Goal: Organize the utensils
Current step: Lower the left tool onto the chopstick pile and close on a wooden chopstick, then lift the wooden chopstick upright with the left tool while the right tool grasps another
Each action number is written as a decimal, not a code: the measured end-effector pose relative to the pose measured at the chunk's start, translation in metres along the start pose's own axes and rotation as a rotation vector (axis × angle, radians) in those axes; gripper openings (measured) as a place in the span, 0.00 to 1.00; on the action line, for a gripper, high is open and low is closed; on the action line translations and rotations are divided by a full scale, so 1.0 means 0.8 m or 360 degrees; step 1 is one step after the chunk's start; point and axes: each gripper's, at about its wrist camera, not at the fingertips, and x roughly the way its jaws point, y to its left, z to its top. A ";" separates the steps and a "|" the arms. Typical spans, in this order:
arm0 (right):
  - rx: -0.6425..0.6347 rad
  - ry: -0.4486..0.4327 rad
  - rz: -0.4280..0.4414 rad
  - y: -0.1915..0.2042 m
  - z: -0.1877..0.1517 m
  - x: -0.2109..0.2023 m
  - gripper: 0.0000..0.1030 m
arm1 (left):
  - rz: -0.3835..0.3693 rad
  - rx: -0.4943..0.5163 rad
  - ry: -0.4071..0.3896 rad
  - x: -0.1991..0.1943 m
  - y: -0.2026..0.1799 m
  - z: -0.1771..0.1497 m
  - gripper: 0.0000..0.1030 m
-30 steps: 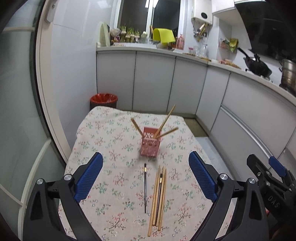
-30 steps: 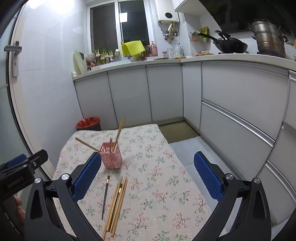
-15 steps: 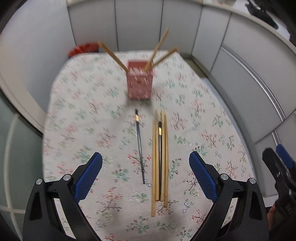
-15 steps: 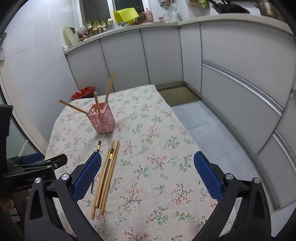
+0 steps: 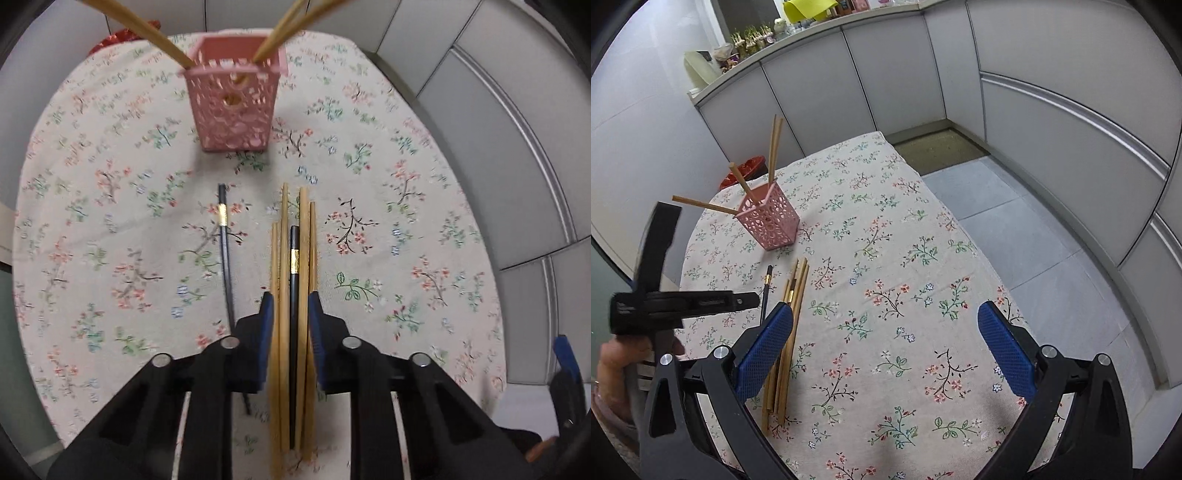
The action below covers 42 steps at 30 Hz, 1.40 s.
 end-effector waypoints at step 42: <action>0.0082 0.0353 0.0009 0.023 0.024 0.098 0.82 | -0.0055 -0.0156 -0.0256 -0.024 0.065 -0.032 0.05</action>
